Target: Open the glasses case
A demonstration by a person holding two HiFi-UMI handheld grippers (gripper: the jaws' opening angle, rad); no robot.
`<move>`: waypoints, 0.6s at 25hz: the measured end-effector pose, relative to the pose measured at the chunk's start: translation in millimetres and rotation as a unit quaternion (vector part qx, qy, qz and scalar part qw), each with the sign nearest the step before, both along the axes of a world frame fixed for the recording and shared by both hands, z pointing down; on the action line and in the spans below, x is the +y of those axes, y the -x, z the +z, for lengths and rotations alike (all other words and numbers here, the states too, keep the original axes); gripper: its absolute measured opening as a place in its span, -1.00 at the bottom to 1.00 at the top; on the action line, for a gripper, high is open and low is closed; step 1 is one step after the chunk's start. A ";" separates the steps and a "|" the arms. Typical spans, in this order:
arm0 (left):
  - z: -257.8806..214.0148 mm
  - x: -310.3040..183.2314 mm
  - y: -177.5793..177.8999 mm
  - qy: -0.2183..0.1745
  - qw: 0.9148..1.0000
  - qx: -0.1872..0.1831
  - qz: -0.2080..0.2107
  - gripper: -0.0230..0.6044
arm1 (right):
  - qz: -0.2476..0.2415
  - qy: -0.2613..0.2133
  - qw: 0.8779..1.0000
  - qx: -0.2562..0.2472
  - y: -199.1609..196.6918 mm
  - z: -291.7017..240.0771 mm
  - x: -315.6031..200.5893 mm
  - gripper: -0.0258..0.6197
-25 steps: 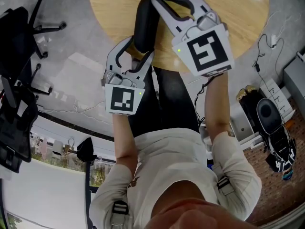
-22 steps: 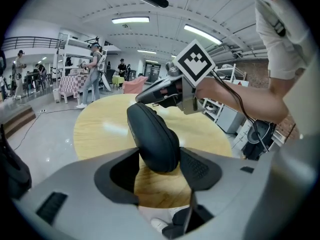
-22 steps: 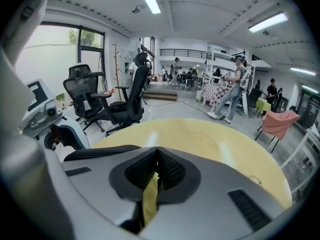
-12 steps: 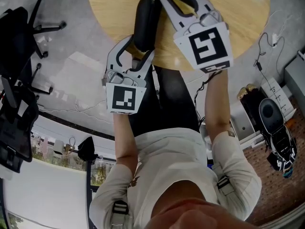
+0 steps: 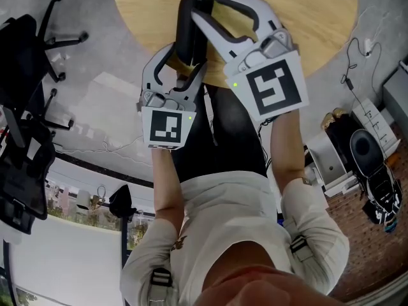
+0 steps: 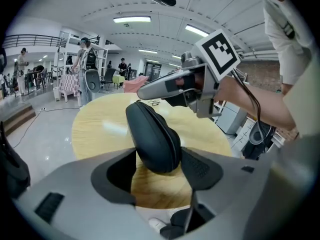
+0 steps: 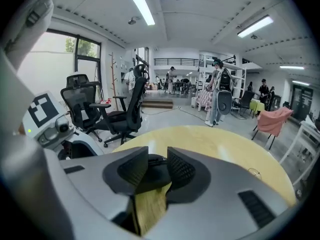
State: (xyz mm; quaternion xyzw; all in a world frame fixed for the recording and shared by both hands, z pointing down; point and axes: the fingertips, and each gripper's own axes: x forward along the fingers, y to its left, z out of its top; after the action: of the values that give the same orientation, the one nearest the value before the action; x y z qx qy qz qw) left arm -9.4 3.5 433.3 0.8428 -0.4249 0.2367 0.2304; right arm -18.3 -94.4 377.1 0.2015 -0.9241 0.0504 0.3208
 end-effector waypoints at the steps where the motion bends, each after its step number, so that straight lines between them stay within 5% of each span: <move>1: -1.4 0.0 -2.4 -0.001 1.000 0.001 0.001 -0.03 | 0.001 -0.004 1.000 0.005 -0.7 2.2 -0.1 -0.51; 8: -33.4 -7.4 7.1 -0.036 0.999 0.000 0.004 -0.02 | -0.001 -0.009 1.000 -0.001 -2.8 5.2 1.4 -0.63; 12: -54.0 -18.6 18.6 -0.032 0.997 0.038 -0.056 -0.02 | -0.006 -0.006 1.000 -0.001 -4.8 5.2 1.8 -0.63; 15: -55.4 -28.9 24.4 -0.035 0.997 0.025 -0.068 -0.02 | -0.008 -0.004 1.000 -0.002 -4.7 4.9 2.1 -0.64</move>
State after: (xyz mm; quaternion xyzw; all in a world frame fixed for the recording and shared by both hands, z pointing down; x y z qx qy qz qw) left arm -33.9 -25.4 378.0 0.8251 -0.4835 0.1840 0.2269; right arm -13.6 -92.3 382.0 0.1958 -0.9265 0.0443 0.3181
